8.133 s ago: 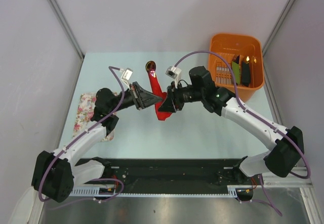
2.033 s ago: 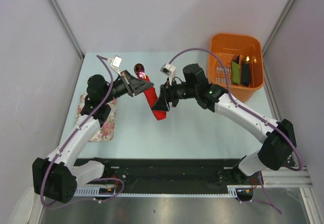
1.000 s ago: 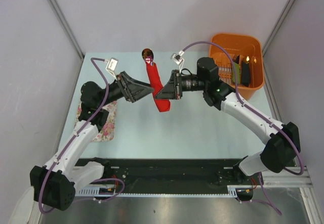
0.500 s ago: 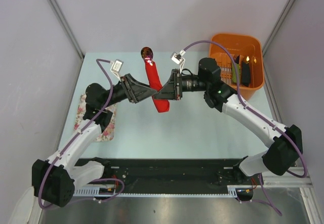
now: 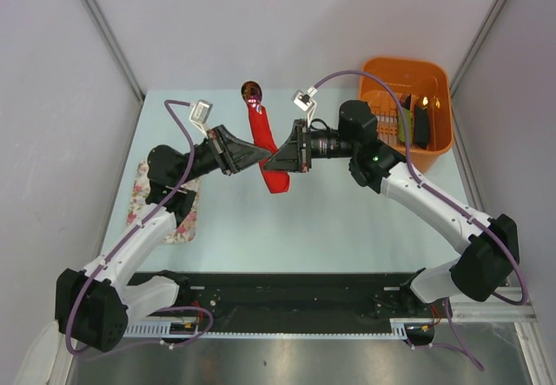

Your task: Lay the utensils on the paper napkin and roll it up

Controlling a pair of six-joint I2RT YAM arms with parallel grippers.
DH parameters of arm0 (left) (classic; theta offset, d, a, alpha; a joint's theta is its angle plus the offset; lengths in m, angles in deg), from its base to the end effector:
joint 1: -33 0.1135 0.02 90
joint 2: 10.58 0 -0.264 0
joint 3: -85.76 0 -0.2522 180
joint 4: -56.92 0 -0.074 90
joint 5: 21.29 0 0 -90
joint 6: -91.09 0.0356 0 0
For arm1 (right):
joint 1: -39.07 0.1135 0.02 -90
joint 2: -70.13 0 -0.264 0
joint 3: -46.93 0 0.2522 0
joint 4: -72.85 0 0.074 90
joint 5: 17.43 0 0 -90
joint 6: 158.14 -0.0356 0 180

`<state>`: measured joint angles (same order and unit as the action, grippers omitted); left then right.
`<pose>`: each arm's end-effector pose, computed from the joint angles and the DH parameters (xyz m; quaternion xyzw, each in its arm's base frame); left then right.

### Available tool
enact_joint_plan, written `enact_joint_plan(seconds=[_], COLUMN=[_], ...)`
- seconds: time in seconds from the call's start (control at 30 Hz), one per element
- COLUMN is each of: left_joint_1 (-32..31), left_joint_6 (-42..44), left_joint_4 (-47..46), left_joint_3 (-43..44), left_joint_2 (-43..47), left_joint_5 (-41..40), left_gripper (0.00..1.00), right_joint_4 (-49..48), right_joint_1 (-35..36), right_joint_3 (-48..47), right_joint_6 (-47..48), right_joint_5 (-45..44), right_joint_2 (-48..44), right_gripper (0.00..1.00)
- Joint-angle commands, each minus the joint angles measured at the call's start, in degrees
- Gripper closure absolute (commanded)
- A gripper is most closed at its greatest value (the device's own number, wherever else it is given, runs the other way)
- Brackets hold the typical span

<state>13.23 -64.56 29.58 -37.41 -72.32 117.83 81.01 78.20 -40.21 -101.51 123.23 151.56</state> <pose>0.2132 -0.1052 0.3616 0.1210 0.6004 -0.6826 0.3987 0.2371 0.2284 0.3955 -0.3284 0.6369 0.6189 0.3216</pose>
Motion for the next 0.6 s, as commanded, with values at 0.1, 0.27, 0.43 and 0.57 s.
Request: enact_joint_plan(seconds=[0.1, 0.27, 0.43, 0.57], left_joint_1=[-0.18, 0.61, 0.79, 0.87], left_joint_6=[-0.01, 2.01, 1.75, 1.58], left_joint_4=[-1.53, 1.46, 1.20, 0.94], left_joint_3=[0.79, 2.10, 2.81, 3.51], left_joint_2=[-0.23, 0.04, -0.84, -1.37], left_joint_5=[-1.57, -3.24, -3.33, -3.42], left_gripper=[1.00, 1.00, 1.00, 1.00], right_joint_4=[-2.75, 2.08, 7.80, 10.88], right_joint_1=[-0.02, -1.43, -3.01, -4.94], right_joint_3=[-1.41, -2.64, -3.87, -3.96], right_joint_6=[1.72, 3.57, 6.81, 8.05], right_joint_5=[0.15, -1.87, -3.54, -3.90], right_joint_2=[-1.62, -1.80, -2.24, -3.20], right_gripper=[1.00, 0.67, 0.41, 0.40])
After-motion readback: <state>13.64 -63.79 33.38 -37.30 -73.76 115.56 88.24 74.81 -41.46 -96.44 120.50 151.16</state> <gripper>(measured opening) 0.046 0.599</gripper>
